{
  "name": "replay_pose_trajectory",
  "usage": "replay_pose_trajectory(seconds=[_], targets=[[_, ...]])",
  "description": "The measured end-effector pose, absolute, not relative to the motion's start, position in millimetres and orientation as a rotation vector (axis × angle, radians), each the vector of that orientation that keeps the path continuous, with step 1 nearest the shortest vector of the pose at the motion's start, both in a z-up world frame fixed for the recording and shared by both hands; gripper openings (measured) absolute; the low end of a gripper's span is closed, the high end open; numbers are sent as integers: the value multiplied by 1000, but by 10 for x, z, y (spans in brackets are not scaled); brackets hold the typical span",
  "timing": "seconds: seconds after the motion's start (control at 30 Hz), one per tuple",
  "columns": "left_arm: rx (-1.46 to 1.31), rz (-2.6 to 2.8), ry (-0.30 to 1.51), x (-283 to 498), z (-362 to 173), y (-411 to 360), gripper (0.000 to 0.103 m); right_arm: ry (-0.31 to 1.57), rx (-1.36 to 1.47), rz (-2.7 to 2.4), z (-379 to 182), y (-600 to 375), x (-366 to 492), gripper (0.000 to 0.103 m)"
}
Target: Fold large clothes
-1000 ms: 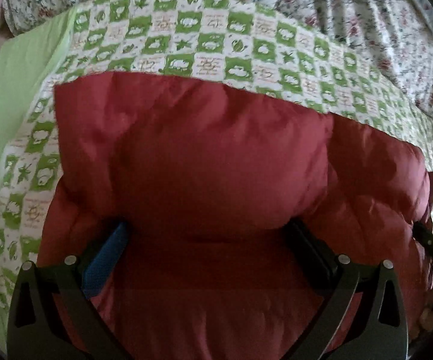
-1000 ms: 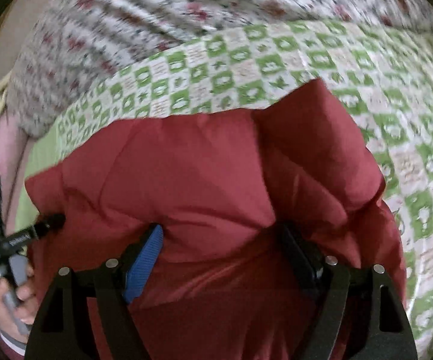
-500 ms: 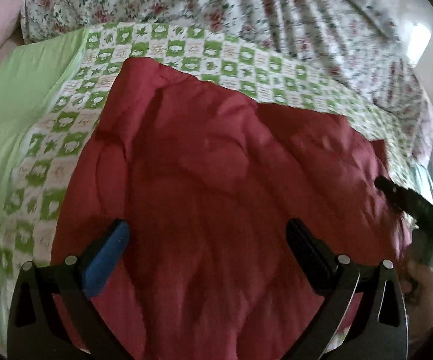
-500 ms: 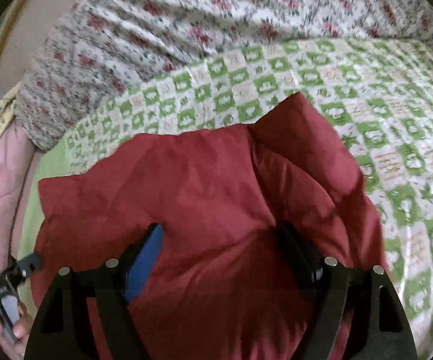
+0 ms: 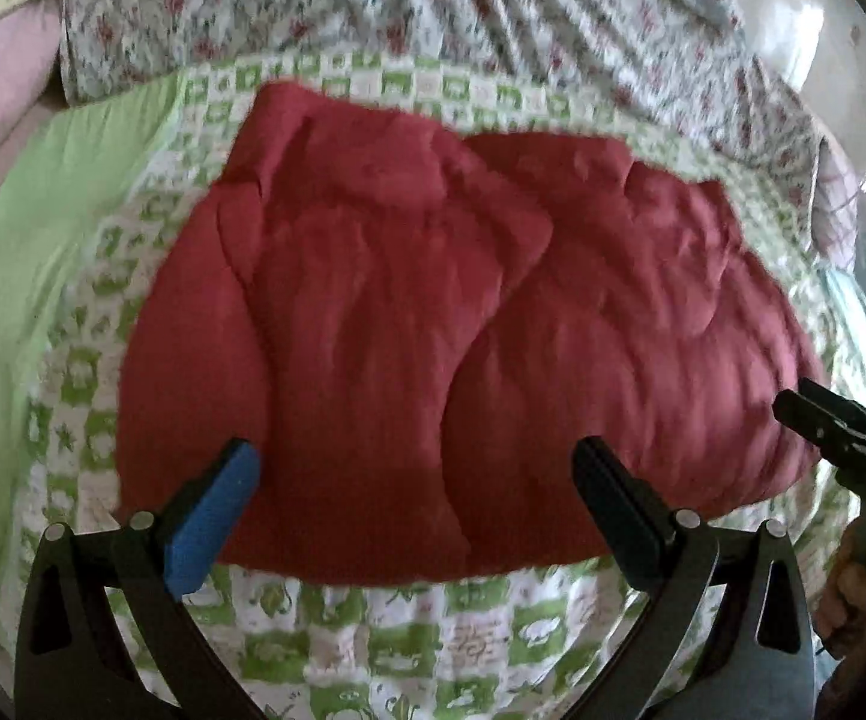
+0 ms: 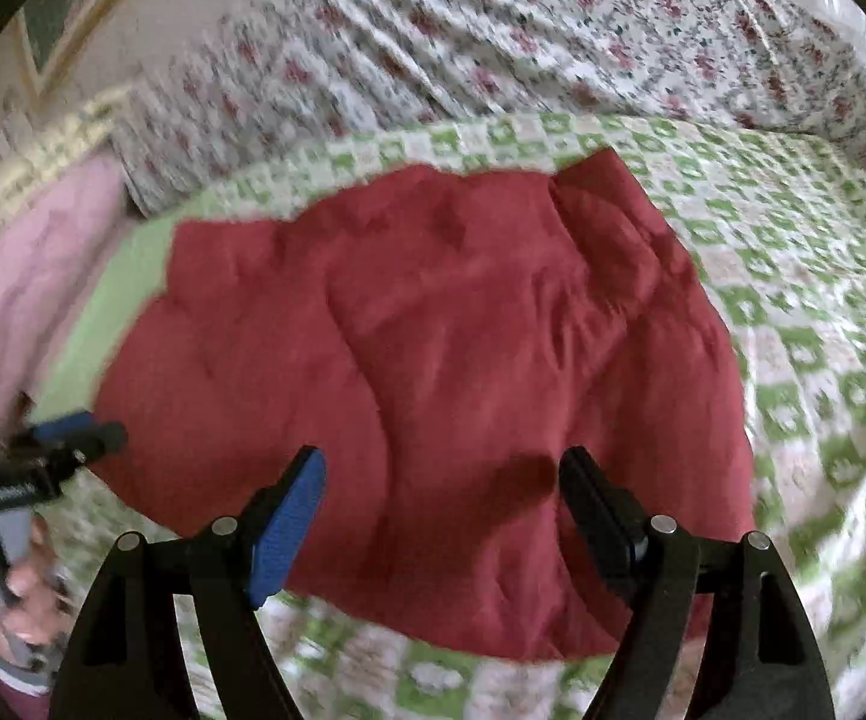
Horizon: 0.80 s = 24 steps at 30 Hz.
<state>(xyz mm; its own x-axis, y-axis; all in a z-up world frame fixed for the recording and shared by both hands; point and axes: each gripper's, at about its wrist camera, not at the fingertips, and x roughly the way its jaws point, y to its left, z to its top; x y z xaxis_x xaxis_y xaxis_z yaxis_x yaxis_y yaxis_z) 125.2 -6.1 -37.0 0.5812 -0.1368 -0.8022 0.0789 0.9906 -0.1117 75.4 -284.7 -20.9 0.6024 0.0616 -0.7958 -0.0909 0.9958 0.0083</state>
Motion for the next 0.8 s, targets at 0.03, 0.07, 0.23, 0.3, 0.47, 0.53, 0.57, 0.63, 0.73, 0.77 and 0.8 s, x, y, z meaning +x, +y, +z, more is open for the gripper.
replay_pose_trajectory(seconds=[0.03, 0.07, 0.23, 0.3, 0.47, 0.53, 0.57, 0.63, 0.73, 0.77, 0.8], targets=[[-70, -123, 963, 1271, -475, -52, 103, 942, -51, 66, -311, -2870, 748, 81], [-71, -120, 971, 1281, -558, -43, 103, 949, -44, 69, -382, -2903, 726, 82], [-84, -126, 960, 1248, -640, 9, 103, 938, -19, 68, -488, -2980, 630, 82], [-93, -129, 960, 1216, -620, 26, 103, 938, -23, 65, -503, -2990, 617, 82], [-116, -114, 922, 1150, -475, 67, 103, 933, -20, 54, -524, -3005, 595, 82], [-114, -110, 931, 1203, -505, 73, 103, 930, -24, 50, -529, -2982, 569, 82], [-111, -107, 946, 1249, -553, 66, 103, 930, -24, 48, -528, -2979, 567, 82], [-93, -97, 957, 1297, -613, 34, 103, 932, -16, 49, -522, -2980, 562, 82], [-82, -80, 958, 1288, -622, 9, 103, 927, -22, 38, -452, -2953, 524, 82], [-83, -79, 961, 1291, -620, 12, 103, 918, -30, 33, -408, -2927, 500, 82], [-84, -79, 964, 1285, -617, 11, 103, 908, -36, 32, -378, -2899, 481, 82]])
